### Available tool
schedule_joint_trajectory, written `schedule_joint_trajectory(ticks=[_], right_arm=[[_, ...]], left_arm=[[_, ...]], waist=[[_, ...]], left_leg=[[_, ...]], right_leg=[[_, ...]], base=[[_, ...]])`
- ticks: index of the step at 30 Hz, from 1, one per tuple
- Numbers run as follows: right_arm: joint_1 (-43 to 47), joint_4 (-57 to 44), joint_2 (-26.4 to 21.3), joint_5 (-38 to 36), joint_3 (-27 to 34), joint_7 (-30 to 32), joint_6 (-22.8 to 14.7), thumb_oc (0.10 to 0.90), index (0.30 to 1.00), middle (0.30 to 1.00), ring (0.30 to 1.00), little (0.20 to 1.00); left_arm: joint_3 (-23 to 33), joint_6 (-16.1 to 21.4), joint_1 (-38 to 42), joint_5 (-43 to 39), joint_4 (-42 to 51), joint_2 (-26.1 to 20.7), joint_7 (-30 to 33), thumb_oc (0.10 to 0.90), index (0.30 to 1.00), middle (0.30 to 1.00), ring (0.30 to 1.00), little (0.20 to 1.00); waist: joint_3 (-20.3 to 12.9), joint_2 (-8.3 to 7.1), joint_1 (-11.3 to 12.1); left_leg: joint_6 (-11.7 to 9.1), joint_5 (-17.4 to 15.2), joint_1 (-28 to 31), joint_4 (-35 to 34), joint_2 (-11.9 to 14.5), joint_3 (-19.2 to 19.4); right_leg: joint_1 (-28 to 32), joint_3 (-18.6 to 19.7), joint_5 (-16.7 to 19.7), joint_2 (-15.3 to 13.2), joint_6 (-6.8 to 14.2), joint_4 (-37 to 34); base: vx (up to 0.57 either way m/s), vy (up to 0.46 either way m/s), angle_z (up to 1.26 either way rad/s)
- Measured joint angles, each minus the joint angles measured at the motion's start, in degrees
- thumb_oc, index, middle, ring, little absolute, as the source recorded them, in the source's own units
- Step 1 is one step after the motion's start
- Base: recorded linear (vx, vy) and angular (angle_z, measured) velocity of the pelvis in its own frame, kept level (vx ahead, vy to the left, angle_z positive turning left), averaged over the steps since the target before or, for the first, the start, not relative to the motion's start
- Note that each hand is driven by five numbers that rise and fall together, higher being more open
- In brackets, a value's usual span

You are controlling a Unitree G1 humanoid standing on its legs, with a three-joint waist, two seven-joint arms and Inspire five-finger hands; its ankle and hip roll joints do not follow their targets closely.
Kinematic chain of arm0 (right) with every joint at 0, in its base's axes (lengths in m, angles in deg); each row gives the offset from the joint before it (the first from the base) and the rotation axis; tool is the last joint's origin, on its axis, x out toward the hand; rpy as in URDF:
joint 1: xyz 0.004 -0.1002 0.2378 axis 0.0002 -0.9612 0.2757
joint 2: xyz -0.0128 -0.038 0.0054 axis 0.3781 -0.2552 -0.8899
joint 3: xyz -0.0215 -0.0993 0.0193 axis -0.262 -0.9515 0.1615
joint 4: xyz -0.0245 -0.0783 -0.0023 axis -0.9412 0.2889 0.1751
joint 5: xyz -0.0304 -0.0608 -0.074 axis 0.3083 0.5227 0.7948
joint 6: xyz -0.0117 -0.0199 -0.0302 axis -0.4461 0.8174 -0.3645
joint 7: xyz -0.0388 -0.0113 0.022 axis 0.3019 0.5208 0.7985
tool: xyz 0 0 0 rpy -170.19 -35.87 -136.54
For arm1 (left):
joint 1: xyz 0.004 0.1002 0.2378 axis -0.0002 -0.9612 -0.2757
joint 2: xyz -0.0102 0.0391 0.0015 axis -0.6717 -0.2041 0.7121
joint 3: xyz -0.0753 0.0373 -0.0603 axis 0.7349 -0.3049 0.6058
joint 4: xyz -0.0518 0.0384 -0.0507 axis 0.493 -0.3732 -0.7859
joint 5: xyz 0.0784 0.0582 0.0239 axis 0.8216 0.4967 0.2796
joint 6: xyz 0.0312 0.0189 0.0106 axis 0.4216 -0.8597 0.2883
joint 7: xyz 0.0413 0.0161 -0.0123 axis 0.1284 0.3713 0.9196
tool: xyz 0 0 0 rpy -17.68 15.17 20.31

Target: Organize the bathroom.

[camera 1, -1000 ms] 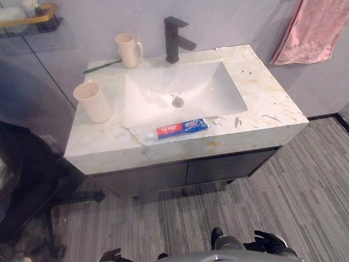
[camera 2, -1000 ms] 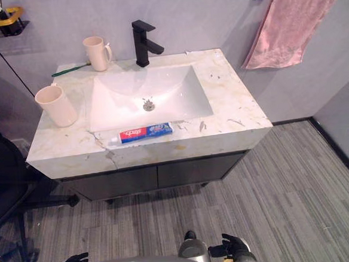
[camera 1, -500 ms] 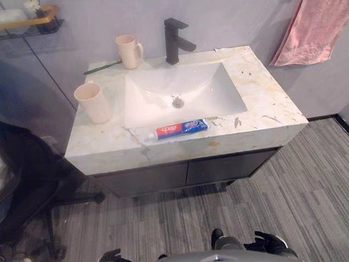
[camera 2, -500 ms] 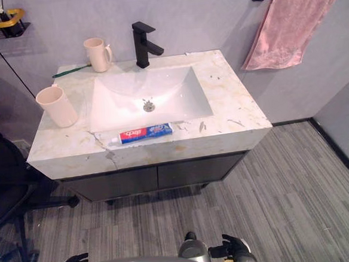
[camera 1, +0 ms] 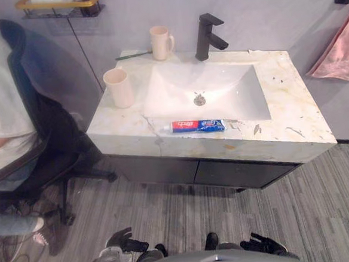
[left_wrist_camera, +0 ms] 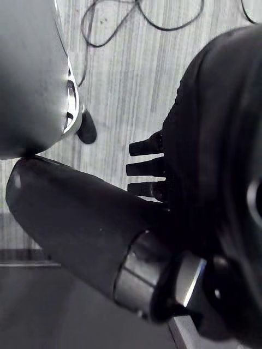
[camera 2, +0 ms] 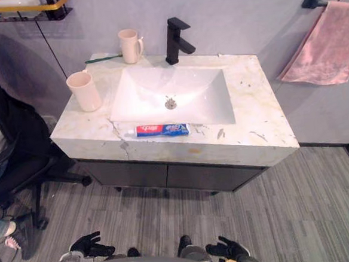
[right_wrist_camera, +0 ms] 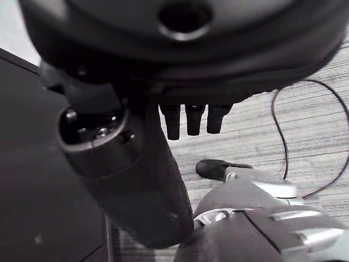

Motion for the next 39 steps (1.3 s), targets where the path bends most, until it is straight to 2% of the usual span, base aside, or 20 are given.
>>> schedule_joint_trajectory(ticks=[1, 2, 3, 4, 5, 6, 7, 8, 9, 12, 13, 15, 16, 17, 20, 25, 28, 32, 33, 39], right_arm=[[0.30, 0.07, -0.02, -0.10, 0.09, 0.01, 0.09, 0.800, 0.900, 0.900, 0.900, 0.900], [0.42, 0.00, -0.08, -0.16, 0.21, 0.03, -0.04, 0.800, 0.900, 0.900, 0.900, 0.900], [0.27, 0.31, -0.37, 0.11, 1.31, 0.08, -1.23, 0.800, 0.900, 0.900, 0.900, 0.900], [0.07, 0.25, -0.86, 0.12, 1.58, 0.03, -1.71, 0.800, 0.900, 0.900, 0.900, 0.900], [-0.57, 0.05, -1.37, 0.15, 2.22, 0.09, -2.06, 0.800, 0.900, 0.900, 0.900, 0.900], [-0.92, 0.26, -1.52, -0.32, 3.73, 0.34, -2.12, 0.800, 0.900, 0.900, 0.900, 0.900], [-1.07, 0.58, -0.76, -0.53, 4.85, 0.50, -2.38, 0.800, 0.900, 0.900, 0.900, 0.900], [-0.65, 0.57, -0.18, -0.40, 5.04, 0.47, -2.55, 0.800, 0.900, 0.900, 0.900, 0.900], [-0.45, 0.31, 0.13, -0.19, 4.82, 0.15, -2.71, 0.800, 0.900, 0.900, 0.900, 0.900], [-0.76, 0.79, 0.81, 0.14, 4.29, 0.70, -2.86, 0.800, 0.900, 0.900, 0.900, 0.900], [-1.02, 1.35, 1.38, 0.14, 4.33, 1.29, -2.86, 0.800, 0.900, 0.900, 0.900, 0.900], [-1.03, 1.17, 1.42, 0.20, 4.30, 1.82, -3.23, 0.800, 0.900, 0.900, 0.900, 0.900], [-1.09, 1.04, 1.39, 0.18, 4.21, 2.35, -3.49, 0.800, 0.900, 0.900, 0.900, 0.900], [-1.09, 1.04, 1.39, 0.18, 4.21, 2.35, -3.49, 0.800, 0.900, 0.900, 0.900, 0.900], [-1.76, 0.58, 0.74, 0.16, 4.39, 3.86, -3.66, 0.800, 0.900, 0.900, 0.900, 0.900], [-2.20, -0.04, 0.72, 0.13, 4.33, 4.59, -3.46, 0.800, 0.900, 0.900, 0.900, 0.900], [-2.50, -0.34, 0.72, 0.10, 4.34, 5.21, -3.19, 0.800, 0.900, 0.900, 0.900, 0.900], [-2.61, -0.89, 0.69, 0.09, 4.47, 5.97, -1.86, 0.800, 0.900, 0.900, 0.900, 0.900], [-2.61, -0.89, 0.69, 0.09, 4.47, 5.97, -1.86, 0.800, 0.900, 0.900, 0.900, 0.900], [-2.81, -0.80, -0.17, 0.14, 4.88, 6.25, -1.04, 0.800, 0.900, 0.900, 0.900, 0.900]], left_arm=[[0.14, 0.23, 0.31, 0.05, 0.22, -0.07, -0.07, 0.800, 0.900, 0.900, 0.900, 0.900], [0.29, 0.15, 0.32, 0.00, 0.55, -0.07, -0.11, 0.800, 0.900, 0.900, 0.900, 0.900], [0.63, -0.19, -0.06, 0.02, 0.61, 0.30, -0.14, 0.800, 0.900, 0.900, 0.900, 0.900], [0.63, -0.38, -0.32, 0.02, 0.39, 0.79, -0.15, 0.800, 0.900, 0.900, 0.900, 0.900], [0.49, -0.38, -0.28, -0.06, 0.25, 1.36, -0.32, 0.800, 0.900, 0.900, 0.900, 0.900], [-0.11, -0.28, -0.33, -0.08, 0.22, 1.74, -0.40, 0.800, 0.900, 0.900, 0.900, 0.900], [-0.18, -0.12, 0.54, -0.12, -0.16, 1.47, -0.23, 0.800, 0.900, 0.900, 0.900, 0.900], [-0.55, -0.08, 1.00, -0.43, -0.35, 0.98, 0.16, 0.800, 0.900, 0.900, 0.900, 0.900], [-0.70, 0.08, 1.86, -1.25, -1.31, 0.81, 0.29, 0.800, 0.900, 0.900, 0.900, 0.900], [-0.99, 1.56, 1.23, -2.25, -1.35, 1.36, 2.39, 0.800, 0.900, 0.900, 0.900, 0.900], [-0.97, 3.69, 0.13, -2.98, -1.00, 1.64, 4.99, 0.800, 0.900, 0.900, 0.900, 0.900], [-0.38, 5.74, -1.05, -5.44, 0.74, 1.70, 8.72, 0.800, 0.900, 0.900, 0.900, 0.900], [0.53, 7.99, -1.72, -6.47, 3.43, 1.73, 13.52, 0.800, 0.900, 0.900, 0.900, 0.900], [0.53, 7.99, -1.72, -6.47, 3.43, 1.73, 13.52, 0.800, 0.900, 0.900, 0.900, 0.900], [2.77, 14.84, -2.44, -5.80, 12.47, 1.74, 25.72, 0.800, 0.900, 0.900, 0.900, 0.900], [2.23, 18.19, -2.48, 4.61, 26.30, 1.58, 41.30, 0.800, 0.900, 0.900, 0.900, 0.900], [2.25, 21.25, -2.03, 7.96, 30.07, 1.28, 47.50, 0.800, 0.900, 0.900, 0.900, 0.900], [2.83, 21.49, -2.49, 13.68, 39.33, -1.33, 54.90, 0.800, 0.900, 0.900, 0.900, 0.900], [2.83, 21.49, -2.49, 13.68, 39.33, -1.33, 54.90, 0.800, 0.900, 0.900, 0.900, 0.900], [4.51, 21.12, -2.12, 18.70, 57.36, -7.81, 60.03, 0.800, 0.900, 0.900, 0.900, 0.900]], waist=[[0.05, -1.00, 0.08], [0.42, -1.66, -0.15], [0.04, -0.87, -1.75], [-0.03, 0.01, -2.96], [-0.27, 1.86, -4.76], [-0.46, 4.73, -5.27], [0.03, 4.29, -5.43], [0.40, 3.68, -5.65], [1.12, 2.07, -5.66], [0.66, 1.14, -5.26], [0.50, 0.80, -4.75], [0.52, 0.84, -4.64], [0.48, 0.76, -4.19], [0.48, 0.76, -4.19], [0.85, 2.16, -3.01], [0.76, 2.21, -1.96], [0.76, 2.24, -1.65], [0.88, 2.12, -1.04], [0.88, 2.12, -1.04], [1.27, 2.82, -0.04]], left_leg=[[-1.58, 2.48, -0.51, -0.69, -1.11, -0.07], [-0.45, 1.50, -0.86, 0.38, -1.30, 0.37], [3.73, -5.30, -0.02, 4.97, -1.34, 4.06], [3.96, -7.26, 0.68, 5.37, -1.49, 5.29], [4.03, -8.10, 2.82, 3.24, -2.13, 5.70], [5.13, -7.48, 6.33, -4.28, -2.12, 4.31], [6.09, -7.24, 7.70, -7.81, -2.81, 3.93], [6.81, -5.15, 8.16, -9.01, -3.48, 3.66], [7.18, -4.42, 8.21, -9.45, -3.92, 3.56], [7.13, -4.34, 8.06, -9.65, -4.33, 2.42], [7.08, -4.30, 8.13, -9.65, -4.42, 2.39], [6.68, -3.91, 8.14, -9.65, -4.54, 2.40], [6.55, -3.79, 8.11, -9.65, -4.56, 2.39], [6.55, -3.79, 8.11, -9.65, -4.56, 2.39], [6.48, -3.74, 8.27, -9.66, -4.40, 2.02], [6.44, -3.76, 7.89, -9.72, -4.19, 0.87], [6.43, -3.74, 7.79, -9.69, -4.15, 0.48], [6.41, -3.43, 7.33, -9.67, -4.17, -0.34], [6.41, -3.43, 7.33, -9.67, -4.17, -0.34], [6.36, -3.23, 7.88, -9.73, -4.54, -1.48]], right_leg=[[-0.72, -0.47, 0.34, -1.40, -0.93, 0.08], [-0.72, -1.06, 0.50, -2.06, -1.35, -0.16], [-0.55, -3.44, 1.41, -2.64, -1.15, -0.71], [-0.28, -3.82, 1.19, -2.77, -0.95, -0.57], [-0.07, -4.53, 1.40, -2.02, -0.41, -0.37], [-1.09, -5.24, 1.47, 0.51, -0.14, 0.50], [-2.00, -5.14, 1.50, 0.32, 0.18, 1.91], [-2.44, -5.19, 1.31, -0.15, 0.48, 2.91], [-2.68, -5.23, 1.35, -0.91, 0.72, 3.48], [-3.28, -5.19, 1.51, -1.24, 0.99, 3.60], [-3.32, -5.20, 1.51, -1.35, 0.99, 3.58], [-3.28, -5.20, 1.54, -1.50, 1.02, 3.54], [-2.93, -5.24, 1.68, -1.51, 1.14, 3.53], [-2.93, -5.24, 1.68, -1.51, 1.14, 3.53], [-2.37, -5.50, 1.85, -1.00, 0.91, 3.46], [-2.33, -6.10, 1.65, -1.00, 1.15, 3.59], [-2.25, -6.49, 1.52, -1.06, 1.24, 3.64], [-2.27, -7.28, 1.39, -1.14, 1.13, 3.64], [-2.27, -7.28, 1.39, -1.14, 1.13, 3.64], [-1.36, -8.45, 1.06, -1.93, 1.52, 3.96]], base=[[-0.06, 0.081, 0.18], [-0.07, 0.132, 0.14], [-0.07, 0.122, 0.24], [-0.04, 0.061, 0.42], [-0.05, 0.015, 0.46], [-0.04, 0.005, 0.32], [-0.03, -0.001, 0.15], [-0.01, -0.006, 0.09], [0.00, 0.002, 0.11], [-0.01, 0.021, 0.05], [-0.04, 0.039, 0.02], [-0.05, 0.028, 0.01], [0.00, 0.000, 0.00], [0.00, 0.000, 0.00], [-0.03, -0.003, 0.03], [-0.02, 0.006, 0.07], [-0.03, 0.009, 0.06], [-0.03, 0.016, 0.12], [0.00, 0.000, 0.00], [0.01, -0.002, 0.12]])
